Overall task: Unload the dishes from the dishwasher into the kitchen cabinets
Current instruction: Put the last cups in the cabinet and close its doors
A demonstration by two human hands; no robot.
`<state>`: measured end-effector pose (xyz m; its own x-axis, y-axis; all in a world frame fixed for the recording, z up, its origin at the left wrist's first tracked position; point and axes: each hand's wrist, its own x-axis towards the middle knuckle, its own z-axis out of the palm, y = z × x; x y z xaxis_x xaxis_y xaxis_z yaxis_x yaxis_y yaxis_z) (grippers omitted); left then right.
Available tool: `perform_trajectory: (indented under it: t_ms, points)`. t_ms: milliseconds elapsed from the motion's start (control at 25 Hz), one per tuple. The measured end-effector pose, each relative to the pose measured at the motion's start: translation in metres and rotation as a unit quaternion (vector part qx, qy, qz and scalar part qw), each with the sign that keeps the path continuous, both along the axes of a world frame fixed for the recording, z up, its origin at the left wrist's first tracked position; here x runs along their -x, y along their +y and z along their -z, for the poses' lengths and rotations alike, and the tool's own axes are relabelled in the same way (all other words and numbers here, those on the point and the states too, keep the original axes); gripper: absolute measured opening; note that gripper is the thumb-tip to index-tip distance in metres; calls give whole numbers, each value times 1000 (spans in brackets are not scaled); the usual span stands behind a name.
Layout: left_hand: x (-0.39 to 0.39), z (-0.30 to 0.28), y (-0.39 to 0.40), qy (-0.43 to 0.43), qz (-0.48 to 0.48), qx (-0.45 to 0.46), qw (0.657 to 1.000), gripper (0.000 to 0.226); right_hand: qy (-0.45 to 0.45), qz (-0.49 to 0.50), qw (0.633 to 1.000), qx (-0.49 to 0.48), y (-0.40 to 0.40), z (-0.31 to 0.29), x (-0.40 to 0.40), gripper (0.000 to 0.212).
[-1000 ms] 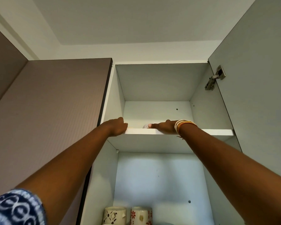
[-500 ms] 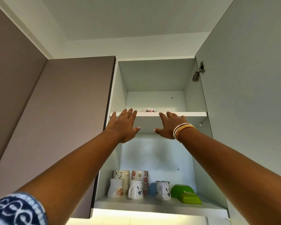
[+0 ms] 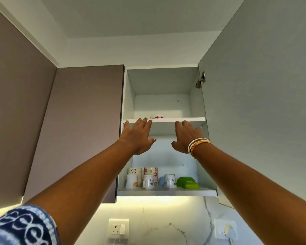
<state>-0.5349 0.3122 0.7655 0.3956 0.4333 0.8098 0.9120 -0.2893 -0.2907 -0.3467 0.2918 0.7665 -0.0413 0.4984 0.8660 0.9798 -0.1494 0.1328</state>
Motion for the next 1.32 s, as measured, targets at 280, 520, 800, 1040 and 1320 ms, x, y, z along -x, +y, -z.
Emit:
perform_trajectory:
  t_ms: [280, 520, 800, 1040, 1320]
  points:
    - [0, 33, -80, 9, 24, 40, 999, 74, 10, -29, 999, -15, -94, 29, 7, 56]
    - [-24, 23, -143, 16, 63, 23, 998, 73, -18, -1, 996, -89, -175, 14, -16, 48]
    - [-105, 20, -192, 12, 124, 11, 992, 70, -35, 57, 973, -222, -259, 9, -91, 48]
    - [-174, 18, -233, -15, 175, 26, 984, 70, 98, 53, 983, -148, -296, 18, -158, 76]
    - [-153, 18, -242, -40, 171, 41, 984, 64, 272, -138, 920, -246, -295, 45, -134, 68]
